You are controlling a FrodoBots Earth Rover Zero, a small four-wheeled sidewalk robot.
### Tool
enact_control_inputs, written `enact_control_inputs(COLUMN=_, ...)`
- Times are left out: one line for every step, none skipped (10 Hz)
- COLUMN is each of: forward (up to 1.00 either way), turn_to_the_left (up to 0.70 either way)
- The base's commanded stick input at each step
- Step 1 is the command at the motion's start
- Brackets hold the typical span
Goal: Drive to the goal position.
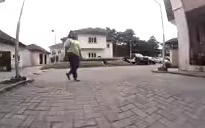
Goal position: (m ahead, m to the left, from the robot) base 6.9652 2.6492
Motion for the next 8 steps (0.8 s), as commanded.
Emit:
enact_control_inputs(forward=0.70, turn_to_the_left=0.00)
enact_control_inputs(forward=0.70, turn_to_the_left=0.00)
enact_control_inputs(forward=0.70, turn_to_the_left=0.00)
enact_control_inputs(forward=0.70, turn_to_the_left=0.00)
enact_control_inputs(forward=0.70, turn_to_the_left=0.00)
enact_control_inputs(forward=0.70, turn_to_the_left=0.00)
enact_control_inputs(forward=0.70, turn_to_the_left=0.00)
enact_control_inputs(forward=0.70, turn_to_the_left=0.00)
